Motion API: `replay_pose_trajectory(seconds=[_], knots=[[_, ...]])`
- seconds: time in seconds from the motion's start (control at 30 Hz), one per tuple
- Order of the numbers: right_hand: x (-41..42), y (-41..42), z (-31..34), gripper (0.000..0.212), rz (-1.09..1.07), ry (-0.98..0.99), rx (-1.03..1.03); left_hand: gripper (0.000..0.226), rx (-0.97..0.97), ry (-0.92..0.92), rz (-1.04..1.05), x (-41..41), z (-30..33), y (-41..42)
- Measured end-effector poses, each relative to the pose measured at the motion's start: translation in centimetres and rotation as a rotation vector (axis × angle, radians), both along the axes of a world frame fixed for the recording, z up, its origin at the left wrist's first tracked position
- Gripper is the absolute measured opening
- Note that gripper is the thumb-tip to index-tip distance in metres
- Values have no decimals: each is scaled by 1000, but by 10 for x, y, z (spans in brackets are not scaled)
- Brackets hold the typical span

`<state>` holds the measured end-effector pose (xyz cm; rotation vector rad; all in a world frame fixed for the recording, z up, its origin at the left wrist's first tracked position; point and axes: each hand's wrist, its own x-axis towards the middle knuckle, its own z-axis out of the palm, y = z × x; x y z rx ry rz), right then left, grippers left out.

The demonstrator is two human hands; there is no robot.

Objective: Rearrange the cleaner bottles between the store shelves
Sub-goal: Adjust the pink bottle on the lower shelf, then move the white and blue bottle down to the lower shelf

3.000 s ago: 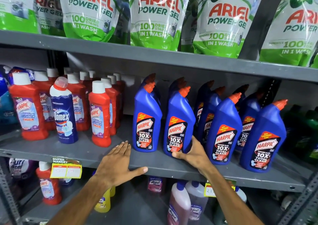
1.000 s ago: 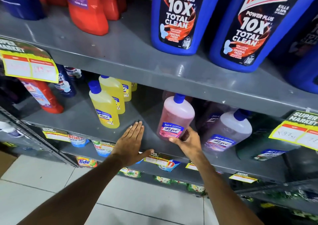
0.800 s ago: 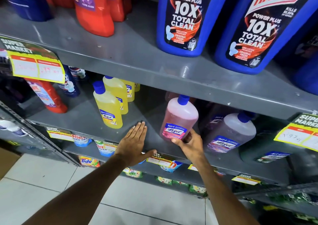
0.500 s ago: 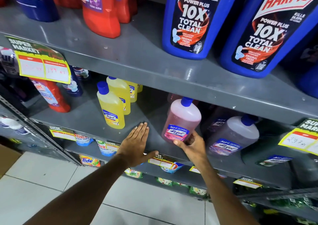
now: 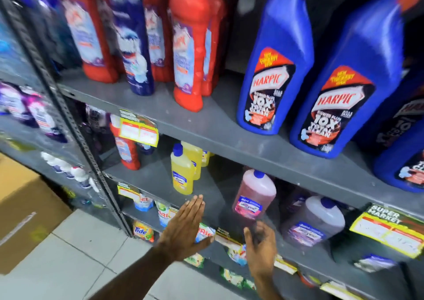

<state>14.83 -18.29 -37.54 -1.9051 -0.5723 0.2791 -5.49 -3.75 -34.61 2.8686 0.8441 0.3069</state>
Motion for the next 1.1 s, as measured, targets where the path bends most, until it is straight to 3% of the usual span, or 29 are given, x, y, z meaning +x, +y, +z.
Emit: replay_pose_trajectory(seconds=[0.17,0.3,0.43,0.6,0.73,0.93,1.1], knots=[[-56,25,50,39,317,-76,-30,99,103,-33,169,-57,66,-9],[-104,73,105,23,566,-336,83,98,174,-58,287,-106,110,9],[-155,118,173,10,722,-422,274,98,240,-156,355,-157,155,40],[-194,187,250,17,639,-481,513,101,338,-136,426,-203,209,110],[-203,246,299,45,461,-445,573,105,325,-57,422,-218,245,178],[-188,314,331,76,282,-334,366,104,285,1,360,-212,266,238],[-180,335,336,73,286,-271,277,103,209,2,290,-210,255,258]])
